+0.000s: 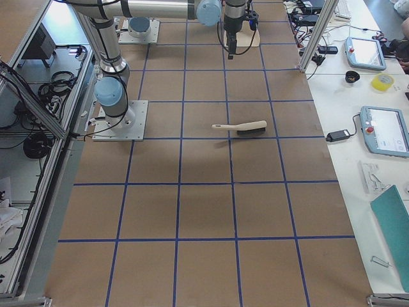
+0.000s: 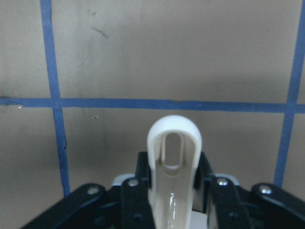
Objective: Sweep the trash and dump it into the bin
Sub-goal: 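Release the dustpan with left gripper while right gripper releases the brush and rises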
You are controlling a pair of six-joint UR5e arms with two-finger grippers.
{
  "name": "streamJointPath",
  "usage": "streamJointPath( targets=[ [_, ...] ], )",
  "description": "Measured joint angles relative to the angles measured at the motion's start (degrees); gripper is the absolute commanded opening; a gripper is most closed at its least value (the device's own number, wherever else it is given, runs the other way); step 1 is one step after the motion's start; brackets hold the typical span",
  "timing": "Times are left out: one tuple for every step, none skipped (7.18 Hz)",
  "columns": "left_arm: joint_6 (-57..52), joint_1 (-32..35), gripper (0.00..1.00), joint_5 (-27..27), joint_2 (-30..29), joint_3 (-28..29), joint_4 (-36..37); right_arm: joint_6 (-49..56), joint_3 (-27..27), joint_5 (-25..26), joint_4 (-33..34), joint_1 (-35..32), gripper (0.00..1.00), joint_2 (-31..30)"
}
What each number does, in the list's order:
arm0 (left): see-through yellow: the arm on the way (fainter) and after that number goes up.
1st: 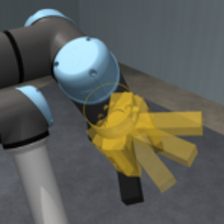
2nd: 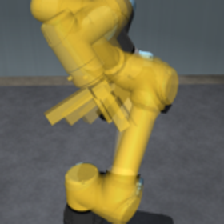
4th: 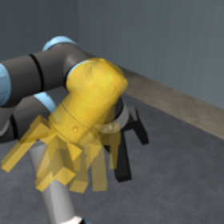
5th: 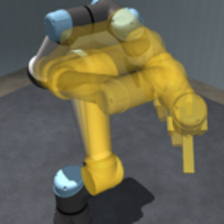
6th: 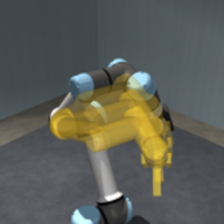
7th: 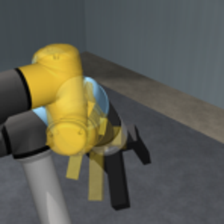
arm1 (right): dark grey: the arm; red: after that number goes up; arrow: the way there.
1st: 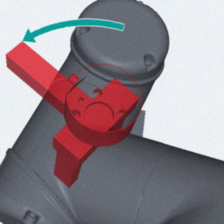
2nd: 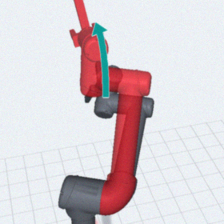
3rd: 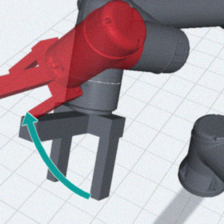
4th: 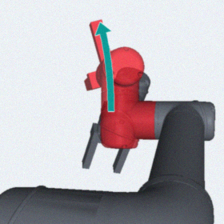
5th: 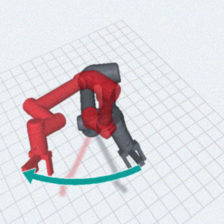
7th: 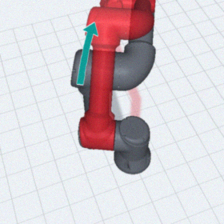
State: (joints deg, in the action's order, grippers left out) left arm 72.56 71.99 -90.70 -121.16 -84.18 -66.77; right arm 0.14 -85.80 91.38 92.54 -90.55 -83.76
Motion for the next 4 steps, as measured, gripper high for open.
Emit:
streamJointPath(
  targets=[
    [-0.7, 0.0, 0.78, 0.0, 0.1, -0.3, 0.0, -0.2, 0.0, 0.4, 0.0, 0.0, 1.00, -0.1],
    [-1.0, 0.0, 0.81, 0.0, 0.2, -0.6, -0.1, -0.3, -0.1, 0.4, -0.1, -0.1, 1.00, -0.3],
    [-1.1, -0.2, 0.86, 0.0, 0.4, -0.6, -0.1, -0.3, -0.2, 0.4, 0.0, -0.1, 1.00, -0.5],
    [-1.2, -0.4, 0.84, 0.0, 0.8, -0.1, -0.1, -0.3, -0.3, 0.4, -0.1, -0.1, 1.00, -0.6]
  ],
)
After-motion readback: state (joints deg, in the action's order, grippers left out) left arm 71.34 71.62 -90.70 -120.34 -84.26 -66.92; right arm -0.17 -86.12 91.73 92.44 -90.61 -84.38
